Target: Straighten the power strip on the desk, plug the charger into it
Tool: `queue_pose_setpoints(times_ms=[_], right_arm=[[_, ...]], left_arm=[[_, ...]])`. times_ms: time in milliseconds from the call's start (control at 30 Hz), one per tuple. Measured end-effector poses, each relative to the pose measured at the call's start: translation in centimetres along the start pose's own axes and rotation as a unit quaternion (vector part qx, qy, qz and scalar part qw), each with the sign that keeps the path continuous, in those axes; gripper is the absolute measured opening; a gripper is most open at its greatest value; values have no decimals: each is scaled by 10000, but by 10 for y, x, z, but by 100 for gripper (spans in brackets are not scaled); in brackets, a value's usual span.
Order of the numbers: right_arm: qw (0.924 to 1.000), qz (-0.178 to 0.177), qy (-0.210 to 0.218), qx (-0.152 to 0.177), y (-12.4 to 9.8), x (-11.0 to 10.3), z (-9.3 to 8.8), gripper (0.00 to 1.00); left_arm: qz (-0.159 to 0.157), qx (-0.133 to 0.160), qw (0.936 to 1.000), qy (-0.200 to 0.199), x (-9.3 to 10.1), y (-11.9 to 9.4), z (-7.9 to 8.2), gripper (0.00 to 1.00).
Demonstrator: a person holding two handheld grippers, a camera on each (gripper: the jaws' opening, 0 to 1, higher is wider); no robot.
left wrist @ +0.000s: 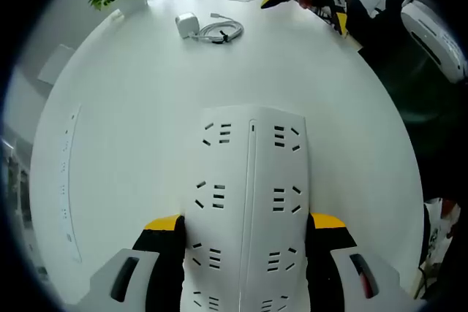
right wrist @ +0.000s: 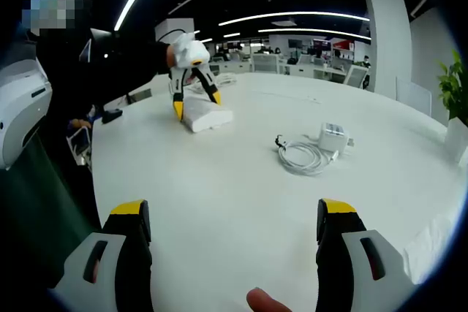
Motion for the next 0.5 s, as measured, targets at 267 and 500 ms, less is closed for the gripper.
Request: queue_pose_setpoints(times_ms=[267, 500], right_arm=[[10000, -1, 4, 8, -2, 0, -1, 94], [10000, 8, -8, 2, -3, -1, -3, 94]], left_arm=[[28, 30, 10000, -72, -1, 1, 4, 67], [59, 54, 9998, -164, -1, 2, 8, 67]])
Point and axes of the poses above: the point that each gripper's makers call its tool centre point, and the gripper's own axes: y roughly forward along the fingers, x roughly to its right, z roughly out of its top, the point moved 2 cm from there along -y, roughly backward along the fingers, and after that the axes turned 8 degrees about -z, right-handed, at the moved point
